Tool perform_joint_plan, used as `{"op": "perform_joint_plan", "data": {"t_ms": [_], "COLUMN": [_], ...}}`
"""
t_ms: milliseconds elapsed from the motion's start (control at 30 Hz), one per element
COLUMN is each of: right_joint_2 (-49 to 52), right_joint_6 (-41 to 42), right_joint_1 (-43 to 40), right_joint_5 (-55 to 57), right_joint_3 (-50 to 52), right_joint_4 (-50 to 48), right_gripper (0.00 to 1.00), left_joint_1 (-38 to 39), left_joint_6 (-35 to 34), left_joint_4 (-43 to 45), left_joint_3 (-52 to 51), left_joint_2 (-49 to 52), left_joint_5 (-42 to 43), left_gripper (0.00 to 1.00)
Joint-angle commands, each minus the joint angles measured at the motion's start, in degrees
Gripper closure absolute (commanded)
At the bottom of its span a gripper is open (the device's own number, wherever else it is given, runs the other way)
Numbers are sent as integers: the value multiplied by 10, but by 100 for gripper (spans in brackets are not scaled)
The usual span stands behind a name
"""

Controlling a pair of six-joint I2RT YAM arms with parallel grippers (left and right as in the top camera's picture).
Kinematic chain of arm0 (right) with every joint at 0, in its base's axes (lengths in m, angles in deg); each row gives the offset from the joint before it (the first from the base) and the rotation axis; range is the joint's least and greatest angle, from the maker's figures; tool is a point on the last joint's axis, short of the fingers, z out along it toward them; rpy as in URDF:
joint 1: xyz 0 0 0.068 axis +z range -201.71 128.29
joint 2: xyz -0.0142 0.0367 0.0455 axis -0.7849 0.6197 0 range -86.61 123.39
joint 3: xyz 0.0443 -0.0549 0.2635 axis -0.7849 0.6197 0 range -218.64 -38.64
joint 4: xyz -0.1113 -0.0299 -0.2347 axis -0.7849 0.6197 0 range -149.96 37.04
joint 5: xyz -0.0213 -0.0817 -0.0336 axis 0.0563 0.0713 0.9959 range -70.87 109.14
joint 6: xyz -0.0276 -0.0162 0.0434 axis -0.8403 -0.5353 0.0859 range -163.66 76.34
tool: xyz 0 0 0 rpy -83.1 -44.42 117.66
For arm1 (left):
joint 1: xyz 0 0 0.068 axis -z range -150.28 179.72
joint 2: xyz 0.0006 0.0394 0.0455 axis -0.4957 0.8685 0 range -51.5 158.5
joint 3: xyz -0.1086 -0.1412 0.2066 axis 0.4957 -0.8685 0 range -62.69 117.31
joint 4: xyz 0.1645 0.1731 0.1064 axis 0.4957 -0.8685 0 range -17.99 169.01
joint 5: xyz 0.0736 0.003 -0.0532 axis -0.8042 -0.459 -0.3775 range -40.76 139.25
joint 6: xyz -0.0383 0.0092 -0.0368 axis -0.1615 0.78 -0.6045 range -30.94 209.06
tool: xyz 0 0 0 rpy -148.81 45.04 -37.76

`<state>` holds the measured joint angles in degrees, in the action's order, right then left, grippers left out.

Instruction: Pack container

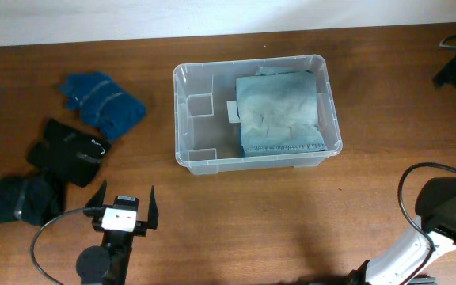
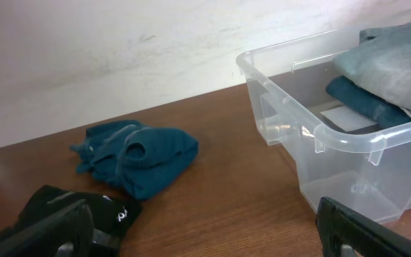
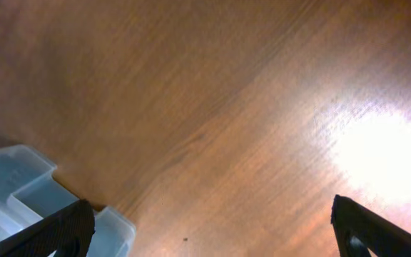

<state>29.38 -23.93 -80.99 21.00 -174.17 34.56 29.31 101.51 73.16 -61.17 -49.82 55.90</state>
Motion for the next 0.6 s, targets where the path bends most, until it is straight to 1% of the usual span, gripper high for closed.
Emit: {"op": "perform_joint_plan", "data": {"t_ms": [0, 33, 167, 333, 467, 567], "right_joint_2": [-5, -5, -5, -5, -5, -5], "right_joint_6": [7, 7, 7, 7, 7, 7], "right_joint_1": [0, 0, 0, 0, 0, 0], "right_joint_5": [1, 1, 1, 1, 1, 1], "right_joint_3": [4, 4, 4, 4, 4, 4], "right_joint_4": [2, 2, 2, 2, 2, 2], "right_gripper": [1, 2, 1, 1, 1, 2], "left_joint_1": [-1, -2, -1, -2, -2, -2], "left_joint_6": [5, 5, 5, -105, -135, -144], "left_joint_4": [-7, -6, 11, -14, -24, -56], "left_joint_3": [2, 2, 2, 11, 47, 114], "left_joint_2": [1, 1, 1, 4, 36, 90], "left_joint_5": [-40, -56, -56, -63, -62, -54], "left_gripper": [1, 1, 1, 1, 0, 1]}}
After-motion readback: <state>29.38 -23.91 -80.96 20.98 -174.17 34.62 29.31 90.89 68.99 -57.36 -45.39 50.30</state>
